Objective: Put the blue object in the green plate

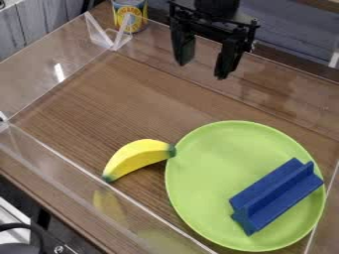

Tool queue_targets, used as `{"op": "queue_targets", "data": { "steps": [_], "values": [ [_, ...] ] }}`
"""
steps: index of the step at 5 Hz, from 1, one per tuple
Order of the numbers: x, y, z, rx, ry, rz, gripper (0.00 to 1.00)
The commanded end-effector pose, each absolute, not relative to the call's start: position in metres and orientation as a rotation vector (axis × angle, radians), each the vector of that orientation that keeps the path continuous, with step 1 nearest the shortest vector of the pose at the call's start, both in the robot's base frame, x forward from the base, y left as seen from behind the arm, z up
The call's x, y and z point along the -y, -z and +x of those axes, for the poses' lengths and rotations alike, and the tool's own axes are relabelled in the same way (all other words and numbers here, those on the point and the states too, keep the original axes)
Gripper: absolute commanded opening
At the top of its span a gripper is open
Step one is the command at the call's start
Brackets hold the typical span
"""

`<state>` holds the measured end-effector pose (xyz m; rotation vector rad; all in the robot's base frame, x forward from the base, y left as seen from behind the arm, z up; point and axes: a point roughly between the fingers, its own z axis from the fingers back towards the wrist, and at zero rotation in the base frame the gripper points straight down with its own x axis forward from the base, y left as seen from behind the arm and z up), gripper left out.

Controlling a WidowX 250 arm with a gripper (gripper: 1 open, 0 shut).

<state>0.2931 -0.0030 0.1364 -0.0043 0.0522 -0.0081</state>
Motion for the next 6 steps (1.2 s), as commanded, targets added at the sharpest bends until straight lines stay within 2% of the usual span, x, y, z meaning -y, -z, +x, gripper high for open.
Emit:
{"op": "queue_targets", "data": {
  "steps": [1, 3, 5, 6],
  "values": [
    [0.007, -0.136, 0.295, -0.047, -0.035, -0.004, 1.00],
    [0.002, -0.149, 0.301, -0.027, -0.013, -0.004, 1.00],
    [-0.006, -0.143, 0.288, -0.010, 0.034, -0.002, 1.00],
    [-0.006, -0.143, 0.292, 0.008, -0.011, -0.005, 1.00]
  ]
}}
